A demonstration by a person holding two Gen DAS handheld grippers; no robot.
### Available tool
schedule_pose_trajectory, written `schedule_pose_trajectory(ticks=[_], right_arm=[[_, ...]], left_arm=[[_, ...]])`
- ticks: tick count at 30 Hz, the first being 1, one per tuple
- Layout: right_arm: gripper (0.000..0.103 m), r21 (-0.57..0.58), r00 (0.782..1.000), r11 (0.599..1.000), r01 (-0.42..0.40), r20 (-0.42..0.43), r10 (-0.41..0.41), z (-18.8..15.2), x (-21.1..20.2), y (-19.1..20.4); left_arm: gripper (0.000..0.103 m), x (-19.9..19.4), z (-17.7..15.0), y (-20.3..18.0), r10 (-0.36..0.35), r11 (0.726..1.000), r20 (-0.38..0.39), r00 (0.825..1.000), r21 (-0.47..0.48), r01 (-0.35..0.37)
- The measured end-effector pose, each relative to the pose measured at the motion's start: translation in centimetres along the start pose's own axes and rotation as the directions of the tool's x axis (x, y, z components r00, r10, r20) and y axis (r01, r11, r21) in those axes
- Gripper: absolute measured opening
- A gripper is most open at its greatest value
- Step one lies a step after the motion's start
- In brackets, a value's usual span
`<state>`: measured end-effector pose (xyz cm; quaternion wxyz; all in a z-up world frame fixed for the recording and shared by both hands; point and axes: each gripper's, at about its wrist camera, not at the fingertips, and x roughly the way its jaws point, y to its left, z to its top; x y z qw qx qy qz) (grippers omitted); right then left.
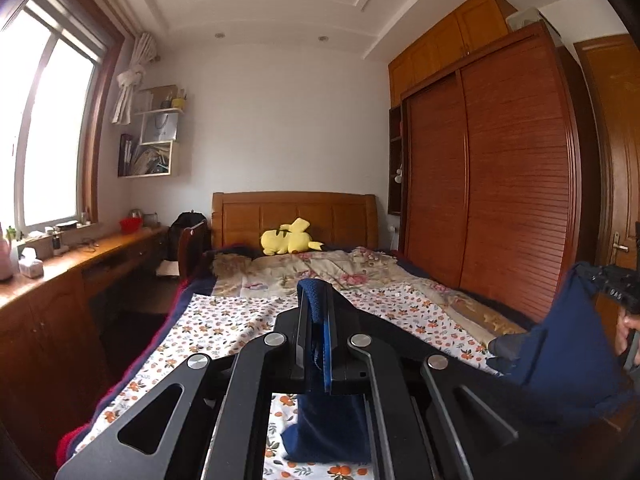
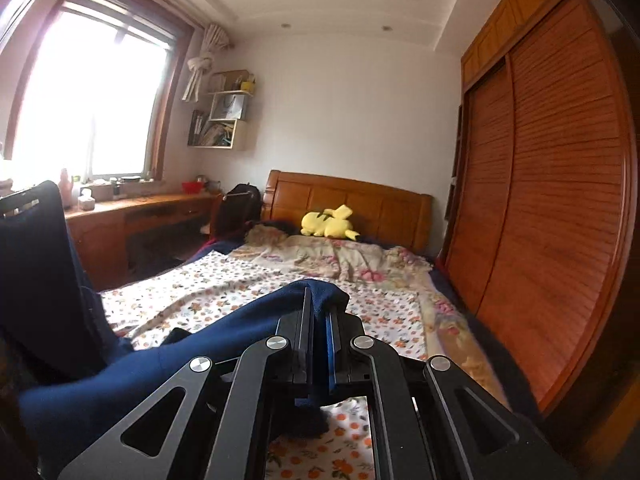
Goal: Fold large clothes
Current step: 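Fold the lifted hem toward the collar with both grippers and lower it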
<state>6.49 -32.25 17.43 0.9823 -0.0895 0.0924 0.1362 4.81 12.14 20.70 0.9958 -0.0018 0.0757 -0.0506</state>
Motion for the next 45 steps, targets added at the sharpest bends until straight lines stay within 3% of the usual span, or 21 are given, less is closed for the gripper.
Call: schedule_pose_trajectory(ticks=[5, 9, 18, 23, 37, 38, 40, 42, 45], right_arm=[[0.003, -0.023, 0.996, 1.000, 0.004, -0.088, -0.006, -2.1, 3.8, -0.6], [0.003, -0.025, 0.984, 1.000, -0.003, -0.178, -0.002, -5.4, 9.2, -0.2], [0.004, -0.032, 0.923, 0.999, -0.027, -0.384, 0.013, -14.8, 19.8, 0.7], [0.006, -0.037, 0.903, 0.999, -0.032, -0.430, 0.013, -17.4, 22.6, 0.8], [0.008, -0.030, 0.884, 0.999, -0.027, -0.466, 0.010, -20.1, 24.8, 0.8], [0.009, -0.031, 0.884, 0.999, -0.026, -0.468, 0.008, -20.2, 24.8, 0.9], [0.014, -0.032, 0.881, 0.999, -0.024, -0.473, 0.006, -20.3, 24.8, 1.1], [0.020, -0.037, 0.881, 0.999, -0.021, -0.474, 0.001, -20.4, 24.8, 1.2], [0.032, -0.042, 0.883, 0.999, -0.013, -0.470, -0.008, -20.5, 24.4, 1.4]], left_arm=[[0.004, 5.4, -3.0, 0.3, 0.030, 0.999, -0.106, 0.994, 0.029, -0.027], [0.004, 11.8, -7.3, 1.7, 0.054, 0.999, -0.212, 0.976, 0.022, -0.050], [0.004, 21.5, -15.1, 4.1, 0.056, 0.998, -0.391, 0.919, 0.026, -0.050], [0.004, 23.5, -18.1, 4.3, 0.076, 0.997, -0.430, 0.899, 0.049, -0.061], [0.009, 22.9, -20.5, 2.6, 0.117, 0.991, -0.415, 0.902, 0.112, -0.077], [0.011, 22.8, -20.7, 2.5, 0.117, 0.990, -0.416, 0.902, 0.116, -0.074], [0.029, 22.7, -21.1, 2.5, 0.114, 0.991, -0.418, 0.901, 0.112, -0.074], [0.055, 22.4, -21.4, 2.7, 0.113, 0.992, -0.409, 0.906, 0.104, -0.077], [0.074, 21.7, -22.0, 2.8, 0.125, 0.990, -0.390, 0.912, 0.105, -0.091]])
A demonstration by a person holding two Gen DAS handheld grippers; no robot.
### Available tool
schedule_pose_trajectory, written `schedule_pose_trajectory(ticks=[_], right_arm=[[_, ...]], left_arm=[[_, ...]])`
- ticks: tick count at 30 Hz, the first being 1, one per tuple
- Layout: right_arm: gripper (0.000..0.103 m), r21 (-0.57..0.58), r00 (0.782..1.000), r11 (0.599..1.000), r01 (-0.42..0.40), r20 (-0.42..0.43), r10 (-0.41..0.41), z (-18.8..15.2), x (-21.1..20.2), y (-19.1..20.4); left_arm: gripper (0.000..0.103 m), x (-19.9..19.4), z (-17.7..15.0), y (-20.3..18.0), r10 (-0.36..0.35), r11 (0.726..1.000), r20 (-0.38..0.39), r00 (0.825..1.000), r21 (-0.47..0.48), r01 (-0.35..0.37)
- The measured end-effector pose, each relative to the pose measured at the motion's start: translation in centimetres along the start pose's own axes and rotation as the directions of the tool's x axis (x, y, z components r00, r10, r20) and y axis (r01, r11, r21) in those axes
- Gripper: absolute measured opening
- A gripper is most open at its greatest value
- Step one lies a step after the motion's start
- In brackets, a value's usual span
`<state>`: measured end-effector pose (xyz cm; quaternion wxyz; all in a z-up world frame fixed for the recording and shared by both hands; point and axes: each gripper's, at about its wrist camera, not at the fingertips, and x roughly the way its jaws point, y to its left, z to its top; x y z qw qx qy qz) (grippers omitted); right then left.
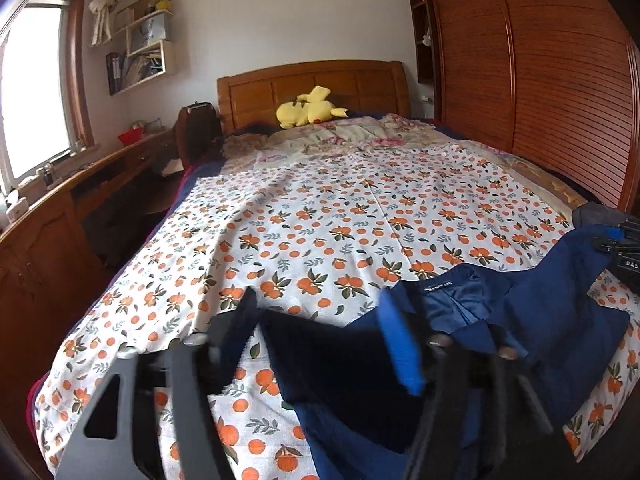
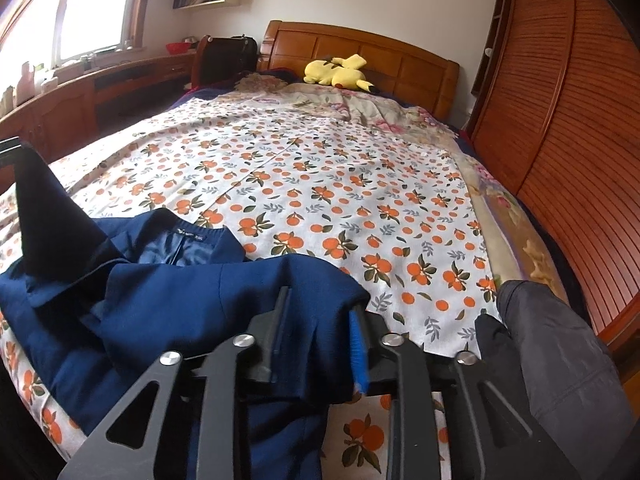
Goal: Fold large clothes
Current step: 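Fold the lifted hem toward the collar with both grippers and lower it, then open both grippers and grasp the folded jacket edge with the right gripper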
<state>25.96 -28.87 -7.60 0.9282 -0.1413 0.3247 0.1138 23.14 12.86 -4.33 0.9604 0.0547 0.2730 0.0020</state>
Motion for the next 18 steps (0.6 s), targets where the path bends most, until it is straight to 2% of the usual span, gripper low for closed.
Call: schedule_pose_trajectory(ticks=[2, 4, 7, 12, 18], right_arm=[[0.044, 0.003, 1.000, 1.000, 0.007, 0.005, -0.007, -0.2, -0.3, 0.1], [0.048, 0.001, 1.000, 1.000, 0.023, 0.013, -0.023, -0.4, -0.6, 0.3], [0.049, 0.008, 0.999, 0.999, 0.033, 0.020, -0.033, -0.8, -1.0, 0.5], [0.049, -0.001, 0.999, 0.999, 0.048, 0.026, -0.048, -1.5, -1.4, 2.1], [0.050, -0.029, 0.998, 0.998, -0.057, -0.008, 0.057, -2.4, -0.8, 6.4]], left_arm=[[0.080, 0.0, -0.6, 0.0, -0.019, 1.000, 0.004, 1.000, -0.012, 0.019], [0.086, 0.1, -1.2, -0.1, -0.029, 0.999, 0.012, 1.000, -0.024, 0.029], [0.093, 0.4, -2.1, -0.5, -0.043, 0.998, 0.029, 0.999, -0.036, 0.044], [0.095, 1.3, -4.1, -1.5, -0.105, 0.992, 0.047, 0.993, -0.064, 0.108], [0.098, 1.9, -5.8, -2.5, -0.162, 0.985, 0.045, 0.986, -0.058, 0.165]])
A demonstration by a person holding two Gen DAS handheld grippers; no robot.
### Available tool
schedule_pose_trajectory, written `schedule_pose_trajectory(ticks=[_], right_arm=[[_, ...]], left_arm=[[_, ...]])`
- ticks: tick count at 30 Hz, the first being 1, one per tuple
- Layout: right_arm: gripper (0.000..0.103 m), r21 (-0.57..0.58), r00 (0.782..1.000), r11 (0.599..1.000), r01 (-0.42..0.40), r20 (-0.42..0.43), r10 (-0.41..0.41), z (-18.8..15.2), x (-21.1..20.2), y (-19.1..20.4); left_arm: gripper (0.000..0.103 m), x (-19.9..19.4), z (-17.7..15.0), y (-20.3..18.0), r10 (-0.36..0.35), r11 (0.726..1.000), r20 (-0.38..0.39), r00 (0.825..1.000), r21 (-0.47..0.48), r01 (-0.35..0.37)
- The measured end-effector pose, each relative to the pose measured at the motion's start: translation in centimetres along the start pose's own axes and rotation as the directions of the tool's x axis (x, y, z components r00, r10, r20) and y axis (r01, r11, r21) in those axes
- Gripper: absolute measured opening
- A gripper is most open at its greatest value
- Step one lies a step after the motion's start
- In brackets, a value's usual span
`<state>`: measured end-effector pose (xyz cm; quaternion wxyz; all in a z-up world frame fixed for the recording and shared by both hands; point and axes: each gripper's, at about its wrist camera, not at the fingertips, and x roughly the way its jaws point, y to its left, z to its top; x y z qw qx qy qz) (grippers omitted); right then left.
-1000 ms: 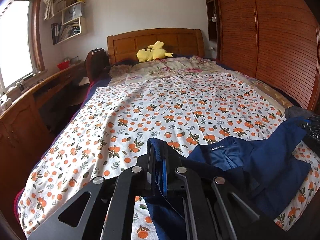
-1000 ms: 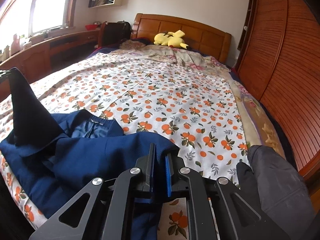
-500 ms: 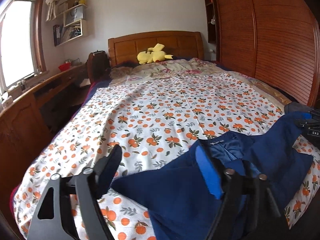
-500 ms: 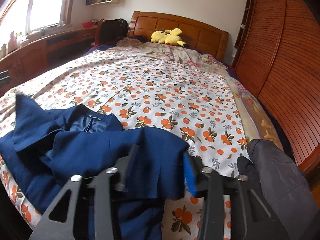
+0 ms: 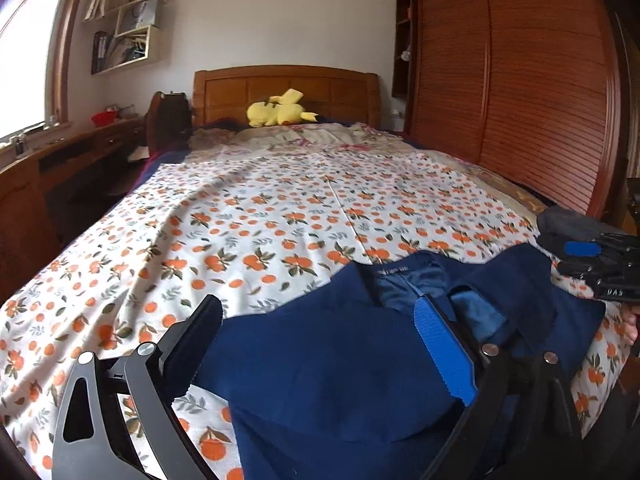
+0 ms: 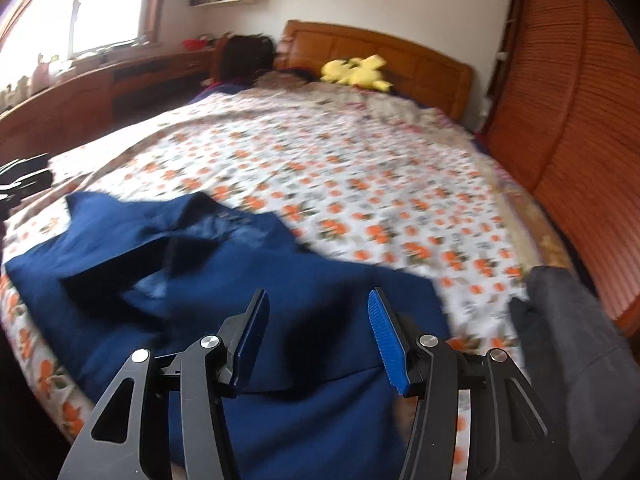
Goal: Fold large clothes
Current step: 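Open both grippers and grasp the folded jacket edge with the right gripper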
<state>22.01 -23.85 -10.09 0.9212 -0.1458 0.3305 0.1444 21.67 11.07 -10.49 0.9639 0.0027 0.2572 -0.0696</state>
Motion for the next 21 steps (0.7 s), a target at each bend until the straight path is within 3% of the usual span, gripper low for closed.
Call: schedule_pose_trajectory(ticks=[3, 6, 13, 15, 16, 18, 21], right_arm=[[0.050, -0.030, 0.998, 0.998, -0.060, -0.026, 0.059, -0.4, 0.9, 3.0], [0.063, -0.068, 0.995, 0.994, -0.088, -0.049, 0.085, -0.8, 1.8, 5.7], [0.062, -0.171, 0.992, 0.983, -0.061, -0.121, 0.040, -1.6, 4.0, 8.6], [0.036, -0.188, 0.990, 0.981, -0.043, -0.143, 0.016, -1.7, 4.7, 8.6], [0.014, -0.194, 0.987, 0.979, -0.056, -0.160, 0.025, -1.6, 5.0, 8.4], [0.005, -0.197, 0.986, 0.978, -0.068, -0.165, 0.035, -1.1, 5.3, 8.1], [0.004, -0.212, 0.989, 0.975, -0.060, -0.144, 0.030, 0.9, 5.6, 7.6]], left_arm=[[0.098, -0.1, -0.7, -0.3, -0.014, 1.000, -0.003, 1.000, 0.024, 0.014], [0.099, -0.2, -1.4, -0.3, -0.032, 0.999, -0.004, 0.999, 0.029, 0.032], [0.100, -0.3, -2.3, 0.3, -0.039, 0.999, -0.012, 0.999, 0.032, 0.039], [0.100, -0.4, -2.3, 0.5, -0.037, 0.999, -0.012, 0.999, 0.032, 0.038], [0.100, -0.4, -2.3, 0.6, -0.041, 0.999, -0.012, 0.999, 0.030, 0.041], [0.100, -0.6, -2.3, 0.9, -0.046, 0.999, -0.011, 0.999, 0.022, 0.046], [0.100, -0.8, -2.2, 1.1, -0.048, 0.999, -0.005, 0.999, 0.020, 0.048]])
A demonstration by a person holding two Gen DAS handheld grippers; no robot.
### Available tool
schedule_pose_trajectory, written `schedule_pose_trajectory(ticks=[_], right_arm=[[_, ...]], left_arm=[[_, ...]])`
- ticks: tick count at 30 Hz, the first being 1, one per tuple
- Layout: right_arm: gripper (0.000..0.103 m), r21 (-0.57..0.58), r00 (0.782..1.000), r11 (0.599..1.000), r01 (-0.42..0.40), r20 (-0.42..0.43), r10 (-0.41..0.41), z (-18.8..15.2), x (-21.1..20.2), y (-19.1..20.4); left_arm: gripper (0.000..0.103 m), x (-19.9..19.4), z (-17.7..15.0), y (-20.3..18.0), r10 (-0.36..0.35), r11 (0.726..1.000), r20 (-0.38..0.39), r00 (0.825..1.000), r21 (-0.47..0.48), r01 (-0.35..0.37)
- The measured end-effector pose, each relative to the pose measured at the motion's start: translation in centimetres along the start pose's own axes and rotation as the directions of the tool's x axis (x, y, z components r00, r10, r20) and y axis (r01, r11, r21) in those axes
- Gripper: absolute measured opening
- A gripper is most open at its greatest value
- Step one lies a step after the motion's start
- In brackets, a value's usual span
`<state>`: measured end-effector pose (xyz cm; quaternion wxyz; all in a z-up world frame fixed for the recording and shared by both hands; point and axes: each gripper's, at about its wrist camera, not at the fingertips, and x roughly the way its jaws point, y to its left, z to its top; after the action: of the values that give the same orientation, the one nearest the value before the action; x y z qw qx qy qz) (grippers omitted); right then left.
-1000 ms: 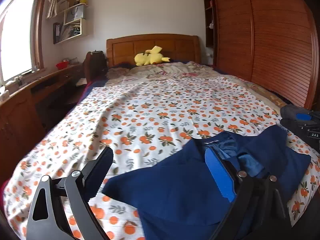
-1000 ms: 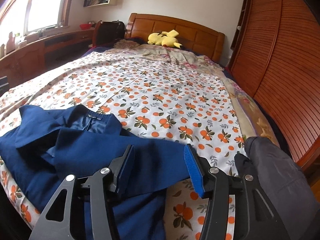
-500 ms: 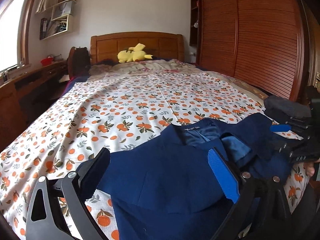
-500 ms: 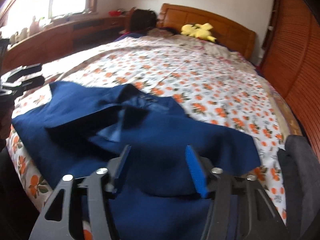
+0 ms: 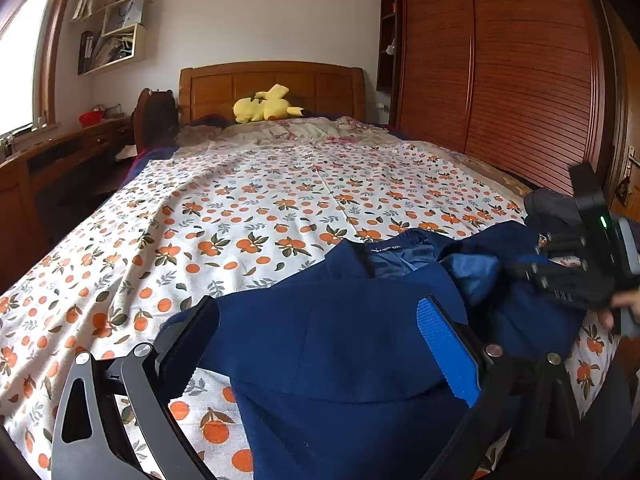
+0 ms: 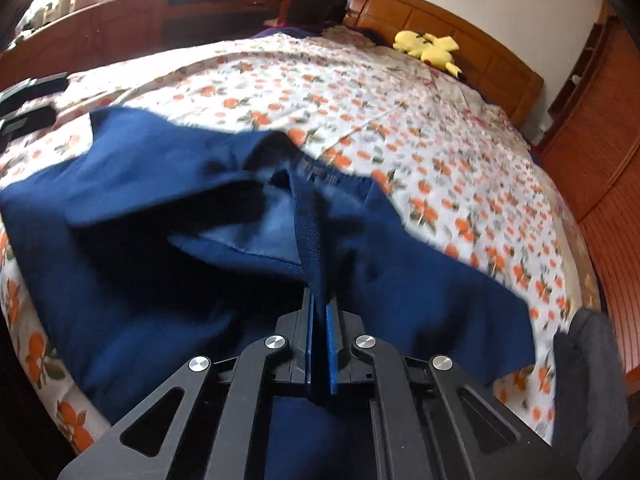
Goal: Fold large clothes
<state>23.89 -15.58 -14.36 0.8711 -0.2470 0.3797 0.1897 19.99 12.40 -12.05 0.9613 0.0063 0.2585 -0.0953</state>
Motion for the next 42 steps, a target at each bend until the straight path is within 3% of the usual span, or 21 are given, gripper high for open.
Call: schedule_pose_trajectory(ticks=[9, 19, 21, 23, 27, 30, 35, 40, 42], right_arm=[[0.004, -0.038, 0.996, 0.996, 0.085, 0.032, -0.083, 7.7, 3.3, -2.0], [0.007, -0.046, 0.992, 0.991, 0.123, -0.022, -0.124, 12.2, 8.9, -3.4], [0.013, -0.037, 0.990, 0.990, 0.138, -0.023, -0.139, 12.8, 9.4, -3.6], [0.036, -0.010, 0.986, 0.986, 0.164, -0.015, -0.164, 13.1, 9.6, -3.9], [0.051, 0.038, 0.973, 0.974, 0.224, 0.049, -0.226, 13.5, 8.6, -4.7], [0.051, 0.088, 0.980, 0.981, 0.172, 0.087, -0.179, 13.9, 7.0, -5.2], [0.052, 0.036, 0.989, 0.999, 0.020, 0.147, -0.025, 13.0, 4.1, -2.1], [0.056, 0.060, 0.985, 0.991, -0.116, 0.134, 0.107, 10.7, 2.3, 0.6], [0.056, 0.072, 0.984, 0.988, -0.134, 0.132, 0.124, 10.1, 1.8, 1.5]], left_arm=[[0.100, -0.4, 0.0, 0.9, 0.011, 1.000, 0.005, 1.000, -0.015, -0.011], [0.100, -0.6, 0.1, 1.7, 0.022, 0.999, 0.005, 1.000, -0.032, -0.021], [0.100, -0.7, 0.1, 1.7, 0.022, 0.999, 0.006, 1.000, -0.034, -0.021], [0.100, -0.7, 0.1, 1.7, 0.021, 0.999, 0.007, 1.000, -0.035, -0.020], [0.100, -0.6, 0.2, 1.5, 0.024, 0.999, 0.006, 1.000, -0.026, -0.024], [0.100, -0.7, 0.1, 1.6, 0.029, 0.999, 0.006, 1.000, -0.025, -0.029], [0.100, -1.0, 0.2, 2.2, 0.038, 0.999, 0.009, 0.999, -0.033, -0.038], [0.100, -1.2, 0.1, 2.8, 0.049, 0.998, 0.010, 0.999, -0.043, -0.048], [0.100, -1.3, 0.1, 3.0, 0.052, 0.998, 0.013, 0.999, -0.045, -0.051]])
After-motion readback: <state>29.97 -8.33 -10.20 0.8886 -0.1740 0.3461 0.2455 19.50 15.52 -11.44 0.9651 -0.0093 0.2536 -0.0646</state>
